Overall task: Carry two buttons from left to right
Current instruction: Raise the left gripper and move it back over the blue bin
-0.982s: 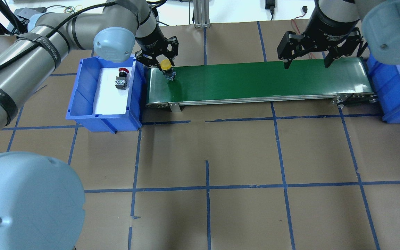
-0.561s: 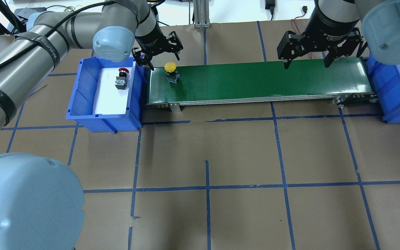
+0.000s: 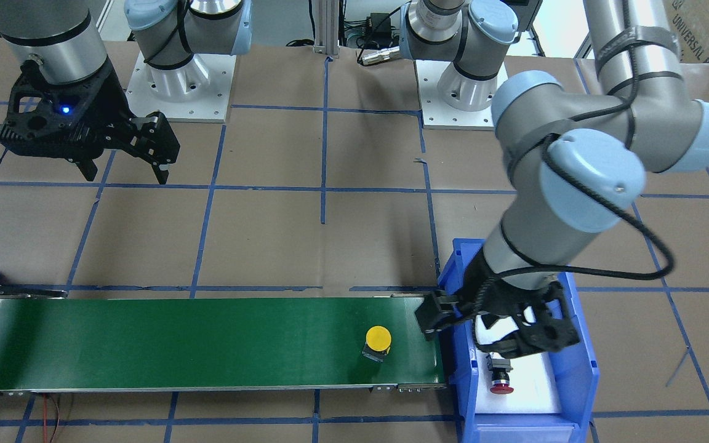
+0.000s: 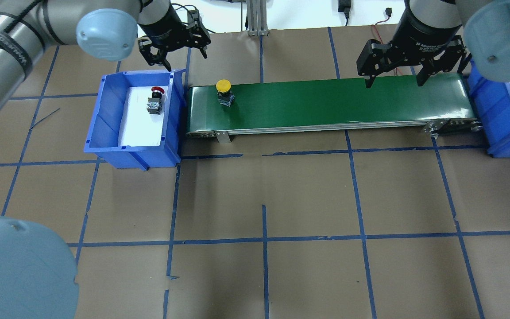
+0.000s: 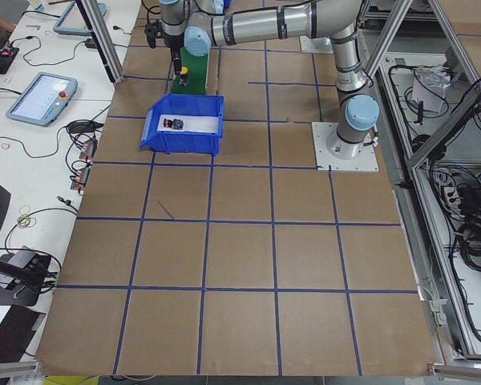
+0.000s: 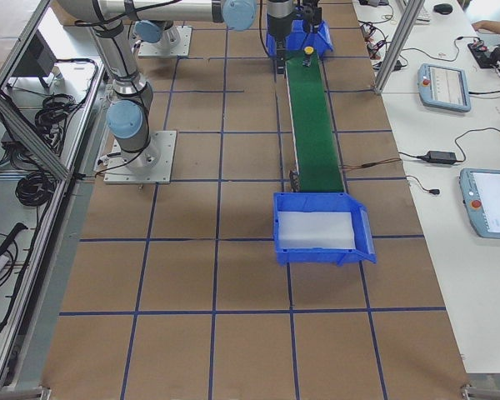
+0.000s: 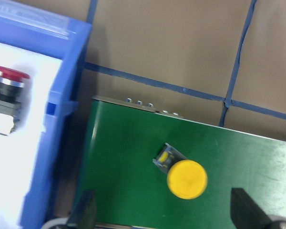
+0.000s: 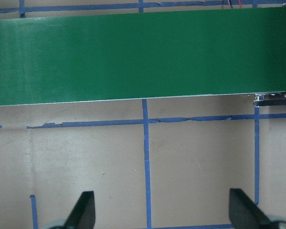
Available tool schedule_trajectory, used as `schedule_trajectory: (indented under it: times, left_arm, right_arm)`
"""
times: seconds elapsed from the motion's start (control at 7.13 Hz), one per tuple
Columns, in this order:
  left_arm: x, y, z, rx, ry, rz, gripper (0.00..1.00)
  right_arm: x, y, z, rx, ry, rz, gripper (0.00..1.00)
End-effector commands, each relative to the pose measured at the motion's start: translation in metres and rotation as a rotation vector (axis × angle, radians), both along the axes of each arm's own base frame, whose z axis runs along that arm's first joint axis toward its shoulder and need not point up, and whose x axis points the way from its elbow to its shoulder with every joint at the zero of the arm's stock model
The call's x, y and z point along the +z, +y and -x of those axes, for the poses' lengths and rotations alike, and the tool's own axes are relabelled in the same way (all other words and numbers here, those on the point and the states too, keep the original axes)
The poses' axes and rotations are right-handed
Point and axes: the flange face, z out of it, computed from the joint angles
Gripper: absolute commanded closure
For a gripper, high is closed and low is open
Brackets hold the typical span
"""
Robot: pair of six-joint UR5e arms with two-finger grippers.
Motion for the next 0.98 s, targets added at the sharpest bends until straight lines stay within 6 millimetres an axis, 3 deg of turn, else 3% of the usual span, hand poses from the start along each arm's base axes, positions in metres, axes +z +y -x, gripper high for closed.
schedule_trajectory:
  times: [0.0,0.14,0.42,0.56,0.84]
  left_arm:
    - [-0.004,-0.008,-0.082,-0.06,-0.026,0.008,0.0]
    - [-0.016,-0.011,-0.091,-0.092,-0.037,-0.005,0.0]
    - [-0.062,-0.02,-0.1,-0.075,-0.026,-0.027,0.01]
    - [-0.081,-0.028,-0.102,-0.081,-0.031,-0.022,0.09]
    - [-0.093,-0.029,-0.103,-0.12,-0.037,-0.028,0.2]
  right_arm:
    - [0.0,0.001,-0.002,0.003,-0.005,0.0,0.0]
    - [0.0,0.0,-0.002,0.003,-0.005,0.001,0.0]
    - [0.001,0.001,-0.003,0.006,-0.005,0.004,0.0]
    - [0.001,0.0,-0.002,0.004,-0.006,0.012,0.0]
    - [0.001,-0.001,-0.001,0.001,-0.005,0.011,0.0]
